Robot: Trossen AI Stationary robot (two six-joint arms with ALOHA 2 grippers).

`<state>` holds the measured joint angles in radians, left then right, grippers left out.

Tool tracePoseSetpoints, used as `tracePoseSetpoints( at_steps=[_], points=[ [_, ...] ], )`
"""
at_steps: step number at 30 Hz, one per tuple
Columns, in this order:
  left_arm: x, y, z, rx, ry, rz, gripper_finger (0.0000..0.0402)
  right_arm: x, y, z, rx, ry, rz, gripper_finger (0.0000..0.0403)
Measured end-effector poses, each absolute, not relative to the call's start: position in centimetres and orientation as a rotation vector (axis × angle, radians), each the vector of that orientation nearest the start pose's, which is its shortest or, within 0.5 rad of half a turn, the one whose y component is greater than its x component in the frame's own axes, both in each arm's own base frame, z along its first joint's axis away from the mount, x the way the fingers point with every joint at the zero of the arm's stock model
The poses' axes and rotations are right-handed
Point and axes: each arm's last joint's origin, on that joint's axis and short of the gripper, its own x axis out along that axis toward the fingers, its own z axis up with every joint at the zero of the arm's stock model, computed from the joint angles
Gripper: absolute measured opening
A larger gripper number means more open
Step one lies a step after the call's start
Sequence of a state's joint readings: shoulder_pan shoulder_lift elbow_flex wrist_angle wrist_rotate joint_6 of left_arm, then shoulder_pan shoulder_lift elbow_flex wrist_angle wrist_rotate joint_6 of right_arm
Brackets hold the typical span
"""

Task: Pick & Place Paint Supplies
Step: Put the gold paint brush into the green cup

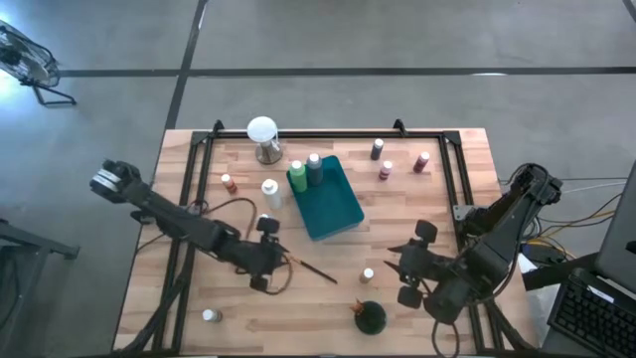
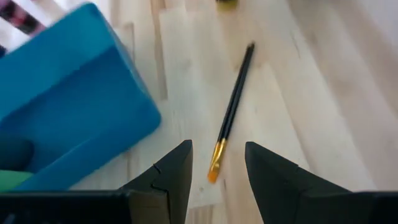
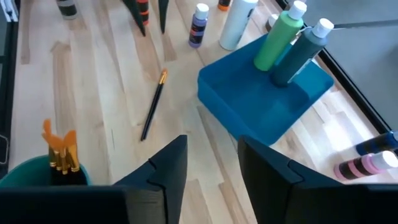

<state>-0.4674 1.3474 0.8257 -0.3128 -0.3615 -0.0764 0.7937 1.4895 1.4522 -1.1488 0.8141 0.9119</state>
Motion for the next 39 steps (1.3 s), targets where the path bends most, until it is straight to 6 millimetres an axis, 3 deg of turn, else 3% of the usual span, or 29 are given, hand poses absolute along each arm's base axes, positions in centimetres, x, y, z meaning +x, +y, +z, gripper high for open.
tracePoseSetpoints(
  at_steps=[7, 16, 26, 39],
  points=[
    [27.1, -11.5, 19.8, 0.352, 0.973, -0.105, 0.0154, 21.0, 18.3, 33.5, -0.006, 0.714, -0.366, 0.0169],
    [28.7, -9.6, 16.8, 0.272, 1.133, -0.192, 0.0154, 20.9, 18.3, 33.0, -0.014, 0.723, -0.374, 0.0194],
    [29.3, -8.0, 16.7, 0.245, 1.142, -0.213, 0.0154, 20.8, 18.2, 31.8, -0.026, 0.743, -0.394, 0.0191],
    [29.6, -7.6, 16.6, 0.221, 1.128, -0.229, 0.0154, 20.9, 17.9, 31.5, -0.045, 0.731, -0.414, 0.0172]
  ],
)
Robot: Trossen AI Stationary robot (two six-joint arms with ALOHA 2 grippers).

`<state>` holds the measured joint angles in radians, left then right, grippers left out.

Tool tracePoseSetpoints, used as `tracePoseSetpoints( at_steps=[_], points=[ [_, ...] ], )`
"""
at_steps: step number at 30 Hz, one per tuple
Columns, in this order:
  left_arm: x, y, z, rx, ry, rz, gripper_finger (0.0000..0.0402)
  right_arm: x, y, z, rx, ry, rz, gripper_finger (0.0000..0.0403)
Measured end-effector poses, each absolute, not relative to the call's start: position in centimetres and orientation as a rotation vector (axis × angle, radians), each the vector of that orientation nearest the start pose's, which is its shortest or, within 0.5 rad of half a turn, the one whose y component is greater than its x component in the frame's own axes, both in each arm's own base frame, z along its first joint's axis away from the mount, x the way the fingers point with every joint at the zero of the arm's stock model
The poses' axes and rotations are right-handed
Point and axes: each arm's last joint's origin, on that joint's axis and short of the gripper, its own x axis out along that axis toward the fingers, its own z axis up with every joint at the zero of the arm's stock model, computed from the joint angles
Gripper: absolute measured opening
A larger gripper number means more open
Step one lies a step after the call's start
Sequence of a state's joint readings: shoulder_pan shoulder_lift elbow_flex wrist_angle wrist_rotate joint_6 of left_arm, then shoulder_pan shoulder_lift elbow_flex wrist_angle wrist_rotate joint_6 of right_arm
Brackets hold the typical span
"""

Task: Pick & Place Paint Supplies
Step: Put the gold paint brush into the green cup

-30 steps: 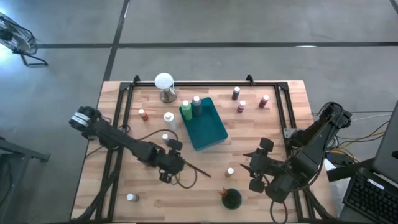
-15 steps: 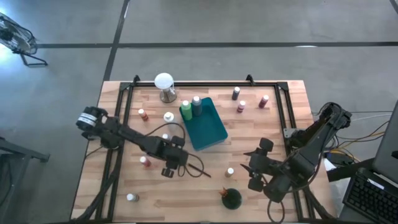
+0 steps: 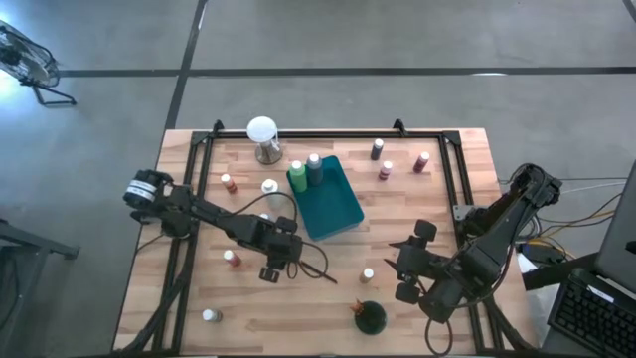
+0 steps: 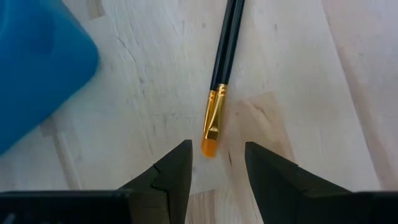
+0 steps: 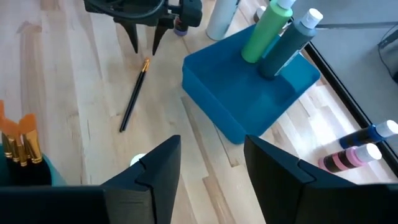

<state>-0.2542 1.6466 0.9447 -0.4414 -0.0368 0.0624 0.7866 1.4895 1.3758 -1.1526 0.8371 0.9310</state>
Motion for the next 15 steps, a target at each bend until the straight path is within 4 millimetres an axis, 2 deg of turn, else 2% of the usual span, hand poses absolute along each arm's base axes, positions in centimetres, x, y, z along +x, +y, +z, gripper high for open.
tracePoseSetpoints(
  at_steps=[10, 15],
  points=[
    [30.3, -7.7, 14.9, 0.216, 1.194, -0.231, 0.0154, 20.9, 18.0, 31.5, -0.046, 0.73, -0.414, 0.0195],
    [30.8, -8.0, 15.2, 0.212, 1.216, -0.236, 0.0154, 20.9, 17.9, 31.5, -0.045, 0.731, -0.416, 0.0199]
  ],
)
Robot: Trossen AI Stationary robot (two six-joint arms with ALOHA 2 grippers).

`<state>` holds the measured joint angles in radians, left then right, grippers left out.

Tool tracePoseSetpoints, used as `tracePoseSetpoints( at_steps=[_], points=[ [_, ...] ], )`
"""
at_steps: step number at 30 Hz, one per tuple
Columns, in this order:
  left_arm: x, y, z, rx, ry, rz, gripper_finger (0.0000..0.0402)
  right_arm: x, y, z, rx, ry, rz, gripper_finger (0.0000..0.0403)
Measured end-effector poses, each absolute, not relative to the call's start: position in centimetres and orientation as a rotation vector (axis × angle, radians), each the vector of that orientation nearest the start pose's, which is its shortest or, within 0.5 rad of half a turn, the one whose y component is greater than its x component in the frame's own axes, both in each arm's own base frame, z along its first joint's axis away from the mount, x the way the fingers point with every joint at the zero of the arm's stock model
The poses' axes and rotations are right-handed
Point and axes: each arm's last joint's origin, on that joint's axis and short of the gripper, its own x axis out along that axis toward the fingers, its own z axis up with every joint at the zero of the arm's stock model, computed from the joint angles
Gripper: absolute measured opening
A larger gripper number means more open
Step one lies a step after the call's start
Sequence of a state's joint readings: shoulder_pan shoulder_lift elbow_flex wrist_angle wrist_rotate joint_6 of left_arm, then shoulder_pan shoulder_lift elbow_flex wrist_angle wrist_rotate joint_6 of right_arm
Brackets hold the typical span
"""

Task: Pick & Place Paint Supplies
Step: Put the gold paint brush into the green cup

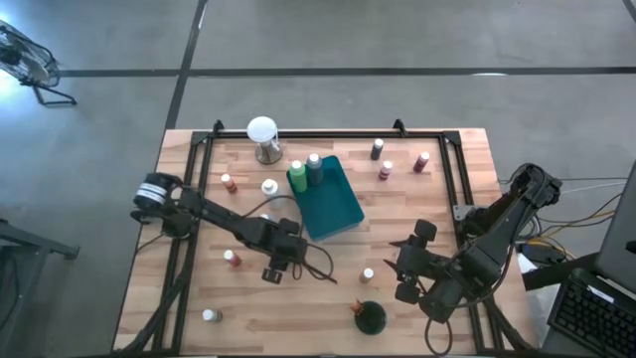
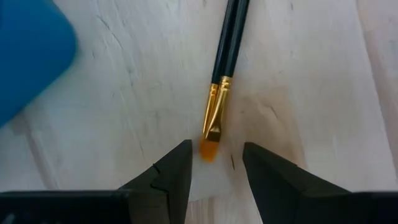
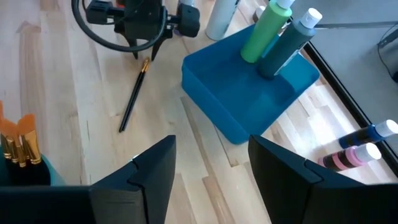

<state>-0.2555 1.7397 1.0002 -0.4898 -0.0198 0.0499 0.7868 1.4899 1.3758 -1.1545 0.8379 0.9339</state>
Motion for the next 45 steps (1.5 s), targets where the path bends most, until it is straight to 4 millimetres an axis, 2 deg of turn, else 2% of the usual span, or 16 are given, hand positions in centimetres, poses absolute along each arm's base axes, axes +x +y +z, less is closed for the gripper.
tracePoseSetpoints(
  at_steps=[5, 17, 35, 45],
  points=[
    [30.9, -8.5, 15.8, 0.19, 1.22, -0.252, 0.0154, 20.9, 17.9, 31.5, -0.046, 0.731, -0.416, 0.0189],
    [30.6, -9.3, 15.4, 0.153, 1.252, -0.276, 0.0154, 20.8, 17.9, 31.5, -0.058, 0.739, -0.419, 0.0169],
    [30.5, -9.8, 15.4, 0.078, 1.261, -0.229, 0.0153, 20.8, 17.8, 31.5, -0.061, 0.741, -0.42, 0.02],
    [30.7, -9.9, 15.4, 0.071, 1.238, -0.239, 0.0117, 20.8, 17.8, 31.5, -0.061, 0.741, -0.42, 0.0175]
  ],
)
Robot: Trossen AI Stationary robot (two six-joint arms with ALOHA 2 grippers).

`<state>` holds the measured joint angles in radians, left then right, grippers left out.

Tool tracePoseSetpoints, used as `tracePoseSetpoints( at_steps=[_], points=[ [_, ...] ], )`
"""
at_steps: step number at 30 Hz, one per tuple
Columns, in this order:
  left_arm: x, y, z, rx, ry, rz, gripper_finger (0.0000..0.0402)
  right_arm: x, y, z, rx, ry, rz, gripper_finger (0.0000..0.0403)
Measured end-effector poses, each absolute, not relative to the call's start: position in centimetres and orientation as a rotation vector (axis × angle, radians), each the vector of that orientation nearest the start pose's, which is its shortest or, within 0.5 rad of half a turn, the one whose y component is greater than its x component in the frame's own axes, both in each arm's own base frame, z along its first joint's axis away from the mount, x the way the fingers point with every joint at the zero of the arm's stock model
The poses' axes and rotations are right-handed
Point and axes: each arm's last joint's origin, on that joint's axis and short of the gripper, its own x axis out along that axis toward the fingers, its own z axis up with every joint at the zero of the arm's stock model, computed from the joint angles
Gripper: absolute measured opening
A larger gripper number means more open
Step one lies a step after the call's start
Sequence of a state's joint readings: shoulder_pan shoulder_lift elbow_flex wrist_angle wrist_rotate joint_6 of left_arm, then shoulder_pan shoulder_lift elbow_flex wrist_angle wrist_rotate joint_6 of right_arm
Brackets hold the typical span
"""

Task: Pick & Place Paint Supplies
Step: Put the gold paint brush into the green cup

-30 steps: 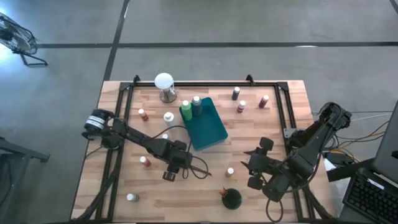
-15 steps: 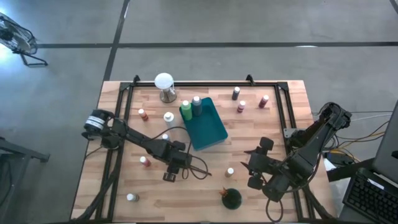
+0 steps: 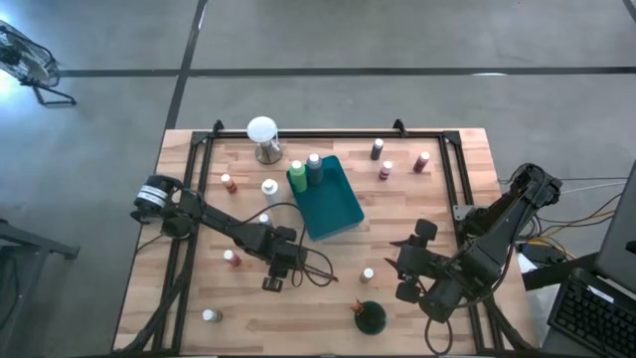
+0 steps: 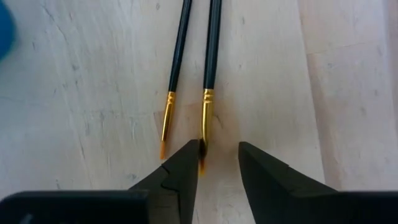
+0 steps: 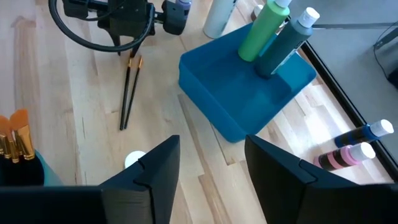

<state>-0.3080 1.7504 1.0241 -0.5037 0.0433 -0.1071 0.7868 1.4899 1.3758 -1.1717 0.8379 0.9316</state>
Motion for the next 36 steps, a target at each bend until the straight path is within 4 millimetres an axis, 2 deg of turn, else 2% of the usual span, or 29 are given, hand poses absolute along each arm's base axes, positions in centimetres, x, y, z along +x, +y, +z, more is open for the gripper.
tracePoseSetpoints(
  at_steps=[13, 20, 26, 30, 36],
  points=[
    [30.4, -9.6, 14.8, 0.101, 1.252, -0.189, 0.0064, 20.8, 17.8, 31.5, -0.061, 0.741, -0.419, 0.0147],
    [30.3, -9.5, 14.5, 0.146, 1.266, -0.2, 0.0008, 20.8, 17.8, 31.5, -0.06, 0.74, -0.419, 0.0132],
    [30.2, -9.9, 15.2, 0.194, 1.255, -0.227, 0.0004, 20.8, 17.8, 31.5, -0.06, 0.74, -0.419, 0.0121],
    [29.9, -10.2, 15.9, 0.262, 1.309, -0.234, 0.0002, 20.8, 17.8, 31.5, -0.06, 0.74, -0.419, 0.0116],
    [30.2, -12.0, 18.1, 0.425, 1.283, -0.191, 0.0001, 20.8, 17.9, 31.5, -0.06, 0.74, -0.419, 0.0124]
  ],
)
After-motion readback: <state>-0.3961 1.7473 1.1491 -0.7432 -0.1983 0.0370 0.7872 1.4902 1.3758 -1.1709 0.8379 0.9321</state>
